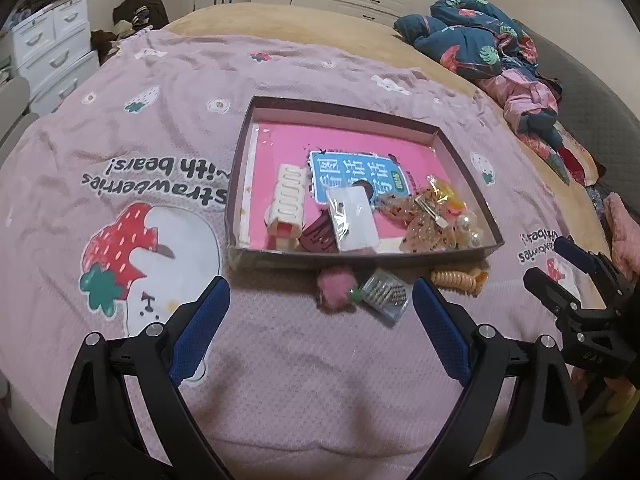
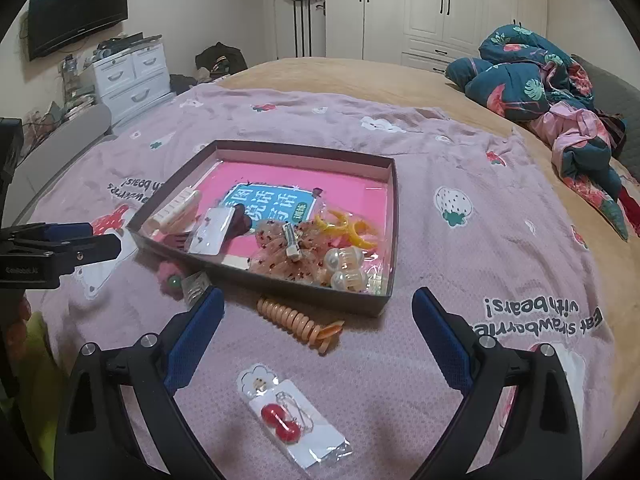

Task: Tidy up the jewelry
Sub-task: 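Withdraw both tools from the box toward the pompom clip and red earring card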

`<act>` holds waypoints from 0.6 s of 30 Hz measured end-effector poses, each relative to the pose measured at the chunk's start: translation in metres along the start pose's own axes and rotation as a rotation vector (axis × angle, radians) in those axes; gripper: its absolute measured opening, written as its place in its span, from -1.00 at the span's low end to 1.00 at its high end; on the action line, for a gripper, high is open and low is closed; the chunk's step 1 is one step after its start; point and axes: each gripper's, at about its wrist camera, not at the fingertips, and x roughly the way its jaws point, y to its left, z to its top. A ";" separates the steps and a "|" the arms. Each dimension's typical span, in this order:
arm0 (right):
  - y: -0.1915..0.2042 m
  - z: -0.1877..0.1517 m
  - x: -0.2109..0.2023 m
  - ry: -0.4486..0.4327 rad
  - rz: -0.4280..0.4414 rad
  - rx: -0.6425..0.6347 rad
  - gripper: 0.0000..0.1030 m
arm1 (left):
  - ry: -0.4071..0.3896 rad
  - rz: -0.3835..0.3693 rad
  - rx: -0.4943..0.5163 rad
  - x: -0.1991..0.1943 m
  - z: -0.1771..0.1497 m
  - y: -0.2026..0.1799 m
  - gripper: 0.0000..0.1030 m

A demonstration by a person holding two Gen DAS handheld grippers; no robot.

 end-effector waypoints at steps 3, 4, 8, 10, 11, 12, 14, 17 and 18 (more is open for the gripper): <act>0.003 -0.004 -0.004 0.000 0.004 -0.009 0.83 | 0.000 0.003 0.003 -0.003 -0.004 0.001 0.66; 0.005 -0.005 -0.006 0.002 0.007 -0.014 0.83 | 0.000 0.002 0.003 -0.004 -0.005 0.001 0.66; 0.010 -0.012 -0.011 0.008 0.016 -0.028 0.83 | 0.002 0.004 0.009 -0.006 -0.011 0.001 0.66; 0.012 -0.015 -0.012 0.013 0.020 -0.032 0.83 | 0.004 0.004 0.013 -0.007 -0.014 0.000 0.66; 0.013 -0.017 -0.012 0.016 0.023 -0.034 0.83 | 0.006 0.005 0.013 -0.007 -0.016 -0.001 0.66; 0.014 -0.019 -0.013 0.019 0.025 -0.035 0.83 | 0.009 0.005 0.015 -0.008 -0.019 -0.001 0.66; 0.016 -0.022 -0.013 0.025 0.030 -0.037 0.83 | 0.012 0.006 0.017 -0.008 -0.021 -0.001 0.66; 0.019 -0.027 -0.013 0.034 0.035 -0.039 0.83 | 0.019 0.008 0.018 -0.008 -0.026 -0.001 0.66; 0.020 -0.028 -0.013 0.038 0.038 -0.041 0.83 | 0.021 0.008 0.019 -0.007 -0.027 -0.002 0.66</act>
